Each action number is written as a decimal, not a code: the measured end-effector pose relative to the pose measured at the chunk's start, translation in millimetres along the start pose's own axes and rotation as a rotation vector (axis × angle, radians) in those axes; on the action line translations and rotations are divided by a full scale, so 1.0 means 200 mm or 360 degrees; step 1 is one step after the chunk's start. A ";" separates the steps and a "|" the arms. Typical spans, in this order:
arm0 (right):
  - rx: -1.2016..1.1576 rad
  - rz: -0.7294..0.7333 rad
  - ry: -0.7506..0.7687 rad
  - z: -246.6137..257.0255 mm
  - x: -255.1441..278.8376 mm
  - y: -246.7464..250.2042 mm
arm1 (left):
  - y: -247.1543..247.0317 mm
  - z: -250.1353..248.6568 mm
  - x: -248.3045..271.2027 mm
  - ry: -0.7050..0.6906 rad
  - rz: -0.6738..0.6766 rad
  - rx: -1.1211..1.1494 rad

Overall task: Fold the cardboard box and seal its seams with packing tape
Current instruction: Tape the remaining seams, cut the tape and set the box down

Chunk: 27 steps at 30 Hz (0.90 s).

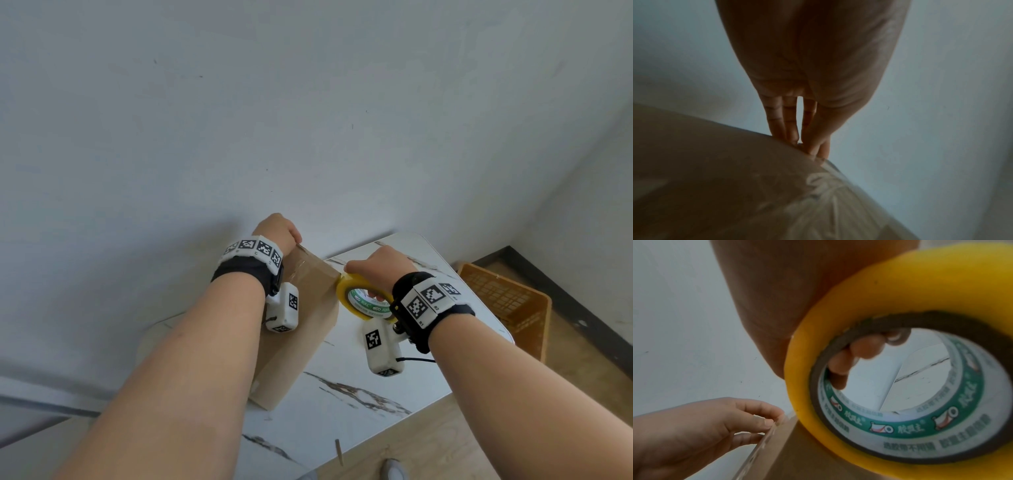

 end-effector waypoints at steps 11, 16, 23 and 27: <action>-0.0219 0.0103 -0.0249 -0.11 0.02 -0.05 | -0.06 0.05 0.01 -0.0022 0.0062 0.0112; -0.0349 0.0025 -0.0168 -0.10 0.04 -0.09 | -0.09 0.09 0.01 0.0021 0.0052 0.0221; -0.0370 0.0034 0.0117 0.00 0.02 -0.10 | -0.12 0.11 0.02 0.0031 0.0070 0.0244; -0.0271 0.0109 0.0234 0.05 0.02 -0.13 | -0.13 0.11 0.03 0.0100 0.0129 0.0251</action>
Point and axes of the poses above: each hand's wrist, its own x-axis away from the middle knuckle, its own y-axis out of the back of the hand, z = x × y, the point moved 8 cm from there along -x, towards the middle knuckle, and after that the axes turned 10 degrees about -z, right-handed, at the moved point
